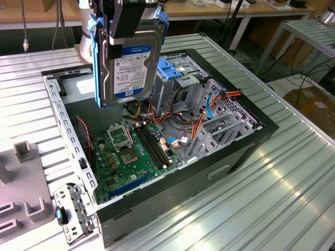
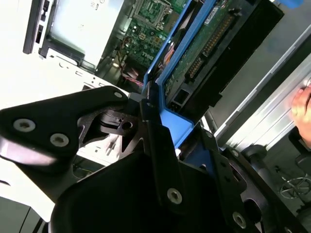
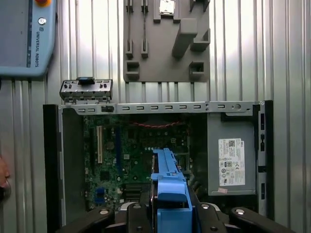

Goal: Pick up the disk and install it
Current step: 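Insert the disk into the insertion slot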

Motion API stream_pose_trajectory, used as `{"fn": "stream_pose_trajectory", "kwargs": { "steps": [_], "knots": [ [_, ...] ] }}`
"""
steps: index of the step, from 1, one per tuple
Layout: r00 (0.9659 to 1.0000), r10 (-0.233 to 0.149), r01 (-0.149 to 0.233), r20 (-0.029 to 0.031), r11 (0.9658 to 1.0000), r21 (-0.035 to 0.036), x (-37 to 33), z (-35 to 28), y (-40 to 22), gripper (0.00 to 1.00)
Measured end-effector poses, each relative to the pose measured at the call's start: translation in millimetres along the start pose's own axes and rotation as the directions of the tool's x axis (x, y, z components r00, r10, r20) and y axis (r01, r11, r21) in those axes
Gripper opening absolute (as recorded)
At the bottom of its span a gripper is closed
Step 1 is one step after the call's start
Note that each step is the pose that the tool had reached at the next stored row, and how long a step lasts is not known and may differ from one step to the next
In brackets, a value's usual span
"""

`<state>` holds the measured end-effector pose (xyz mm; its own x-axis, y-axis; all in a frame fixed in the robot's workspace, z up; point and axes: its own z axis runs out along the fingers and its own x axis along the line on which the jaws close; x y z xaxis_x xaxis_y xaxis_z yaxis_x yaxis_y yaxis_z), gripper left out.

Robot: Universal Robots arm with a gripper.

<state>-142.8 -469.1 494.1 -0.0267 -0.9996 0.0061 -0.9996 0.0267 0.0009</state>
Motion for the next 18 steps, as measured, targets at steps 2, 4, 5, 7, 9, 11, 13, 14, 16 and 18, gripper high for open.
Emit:
{"fn": "stream_pose_trajectory", "kwargs": {
  "steps": [2,4,5,7,9,11,13,14,16,18],
  "knots": [
    [1.0,0.0,0.0,0.0,1.0,0.0,7.8,0.3,-0.3,0.37],
    [1.0,0.0,0.0,0.0001,1.0,0.0,14.9,0.7,-0.6,0.37],
    [1.0,0.0,0.0,-0.0001,1.0,-0.0001,18.3,0.8,-1.0,0.37],
    [1.0,0.0,0.0,0.0001,1.0,0.0001,22.0,1.3,-2.8,0.37],
    [1.0,0.0,0.0,0.0001,1.0,0.0001,23.7,1.9,-7.3,0.37],
    [1.0,0.0,0.0,-0.0005,1.0,0.0,23.9,2.3,-13.7,0.37],
    [1.0,0.0,0.0,-0.0005,1.0,0.0001,23.7,2.7,-21.0,0.37],
    [1.0,0.0,0.0,-0.0005,1.0,0.0,23.5,2.9,-27.3,0.37],
    [1.0,0.0,0.0,-0.0006,1.0,-0.0001,23.5,3.0,-35.0,0.37],
    [1.0,0.0,0.0,-0.0005,1.0,0.0,24.9,3.2,-35.7,0.37]
  ]
}}
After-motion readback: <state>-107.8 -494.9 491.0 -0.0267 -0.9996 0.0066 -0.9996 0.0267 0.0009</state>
